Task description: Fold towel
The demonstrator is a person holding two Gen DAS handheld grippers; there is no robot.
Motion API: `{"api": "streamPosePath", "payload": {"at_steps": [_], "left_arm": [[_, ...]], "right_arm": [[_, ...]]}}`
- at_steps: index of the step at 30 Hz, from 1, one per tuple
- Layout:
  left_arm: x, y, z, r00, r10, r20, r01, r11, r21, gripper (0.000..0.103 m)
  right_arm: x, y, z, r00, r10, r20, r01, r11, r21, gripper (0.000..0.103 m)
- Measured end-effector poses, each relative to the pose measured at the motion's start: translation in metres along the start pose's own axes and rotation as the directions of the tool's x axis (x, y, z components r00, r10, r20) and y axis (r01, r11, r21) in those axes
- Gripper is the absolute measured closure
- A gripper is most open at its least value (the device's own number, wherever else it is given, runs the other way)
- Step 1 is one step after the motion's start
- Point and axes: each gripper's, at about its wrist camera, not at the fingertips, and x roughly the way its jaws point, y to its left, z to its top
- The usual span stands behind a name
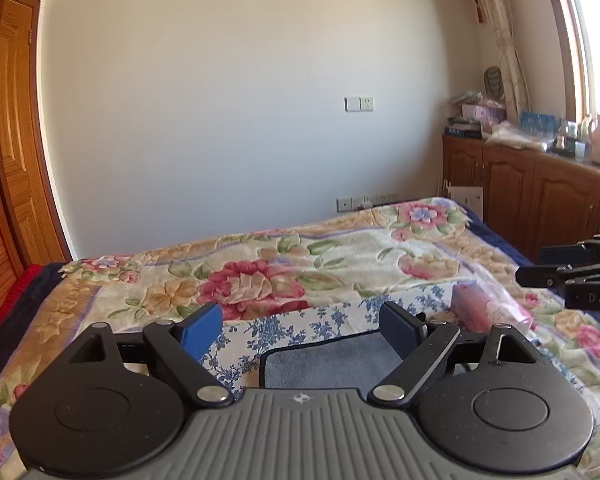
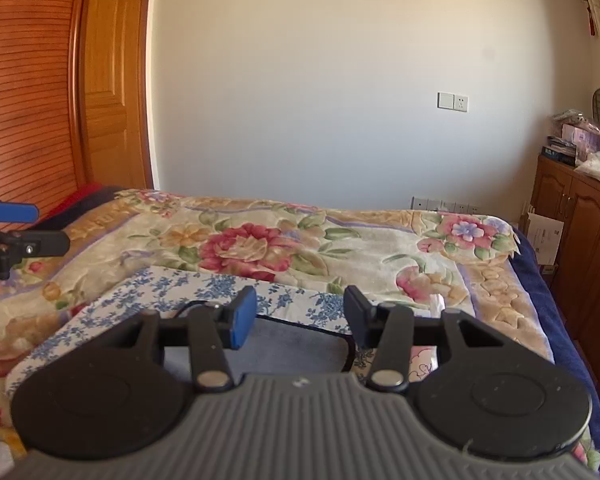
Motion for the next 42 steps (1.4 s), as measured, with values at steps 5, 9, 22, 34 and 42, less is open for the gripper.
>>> {"api": "streamPosePath", "payload": {"at_steps": [5, 9, 22, 34, 42], "left_arm": [[-0.023, -0.006, 0.007, 1.0, -0.016, 0.013, 0.017, 1.0, -0.008, 0.011], [-0.036, -0.01, 0.008, 1.0, -0.026, 0.01, 0.027, 1.0, -0.016, 0.009], [-0.08, -0.019, 0.018, 0.999, 0.01, 0.042, -0.01, 1.0, 0.012, 0.0], [-0.113, -0.017, -0.002, 0.997, 0.018, 0.078, -0.016, 1.0, -0.026, 0.0], [-0.13, -0.01, -0.024, 0.994, 0.059, 0.096, -0.054, 0.997, -0.062, 0.0]], "right_arm": [[-0.018, 0.006, 0.003, 1.0, 0.007, 0.021, -0.007, 1.0, -0.004, 0.053], [-0.024, 0.008, 0.001, 1.0, 0.006, 0.02, -0.006, 1.0, 0.01, 0.052], [-0.058, 0.022, -0.003, 0.999, -0.017, 0.039, 0.017, 1.0, -0.003, 0.039], [-0.092, 0.026, -0.008, 0.997, -0.03, 0.075, 0.03, 1.0, 0.005, 0.008], [-0.103, 0.028, -0.016, 0.996, -0.034, 0.081, 0.033, 0.999, 0.013, 0.0]]}}
